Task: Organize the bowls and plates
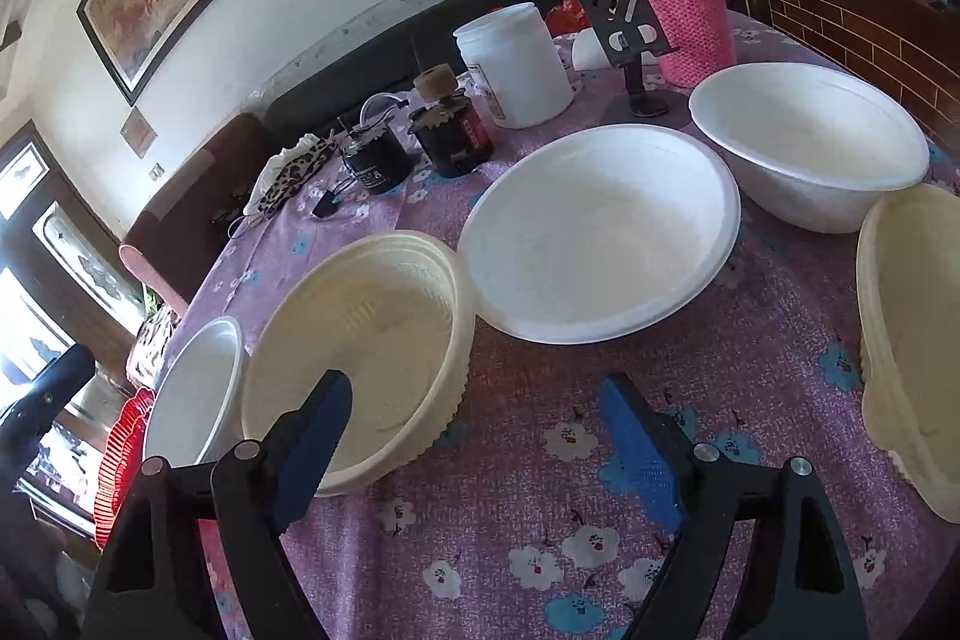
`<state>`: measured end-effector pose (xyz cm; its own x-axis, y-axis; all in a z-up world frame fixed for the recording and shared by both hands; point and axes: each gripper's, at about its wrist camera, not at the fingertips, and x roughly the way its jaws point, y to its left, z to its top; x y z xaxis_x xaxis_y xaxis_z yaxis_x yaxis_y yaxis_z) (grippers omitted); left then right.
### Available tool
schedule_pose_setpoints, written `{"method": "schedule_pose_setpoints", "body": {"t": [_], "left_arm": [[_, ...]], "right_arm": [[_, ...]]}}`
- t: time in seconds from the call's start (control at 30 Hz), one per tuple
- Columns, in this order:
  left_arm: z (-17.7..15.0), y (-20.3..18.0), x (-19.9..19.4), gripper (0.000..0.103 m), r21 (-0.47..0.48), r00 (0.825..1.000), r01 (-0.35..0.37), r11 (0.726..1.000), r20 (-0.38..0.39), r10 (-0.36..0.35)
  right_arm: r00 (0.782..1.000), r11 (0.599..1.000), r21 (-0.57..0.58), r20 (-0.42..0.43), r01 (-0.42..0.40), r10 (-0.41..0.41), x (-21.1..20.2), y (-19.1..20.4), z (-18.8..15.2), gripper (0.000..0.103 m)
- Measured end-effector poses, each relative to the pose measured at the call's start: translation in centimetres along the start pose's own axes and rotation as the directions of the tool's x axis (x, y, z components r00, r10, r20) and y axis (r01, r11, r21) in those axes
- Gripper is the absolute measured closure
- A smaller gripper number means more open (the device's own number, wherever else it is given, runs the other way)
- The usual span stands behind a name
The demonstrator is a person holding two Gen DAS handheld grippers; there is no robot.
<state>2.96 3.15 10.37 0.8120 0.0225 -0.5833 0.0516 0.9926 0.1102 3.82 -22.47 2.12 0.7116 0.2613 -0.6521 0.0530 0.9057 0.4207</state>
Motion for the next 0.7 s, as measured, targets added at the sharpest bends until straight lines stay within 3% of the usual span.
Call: {"method": "schedule_pose_setpoints", "body": {"t": [0.37, 0.7], "left_arm": [[3.4, -4.0, 6.9, 0.012, 0.037, 0.98, 0.146, 0.989, -0.145, -0.139], [4.0, -7.1, 10.9, 0.012, 0.122, 0.961, 0.185, 0.975, -0.229, -0.153]], "right_arm": [[1.0, 1.0, -0.013, -0.017, -0.005, 0.005, 0.9, 0.4, -0.2, 0.015], [0.998, 0.999, 0.005, -0.062, -0.034, 0.034, 2.4, 0.7, -0.5, 0.016]]}}
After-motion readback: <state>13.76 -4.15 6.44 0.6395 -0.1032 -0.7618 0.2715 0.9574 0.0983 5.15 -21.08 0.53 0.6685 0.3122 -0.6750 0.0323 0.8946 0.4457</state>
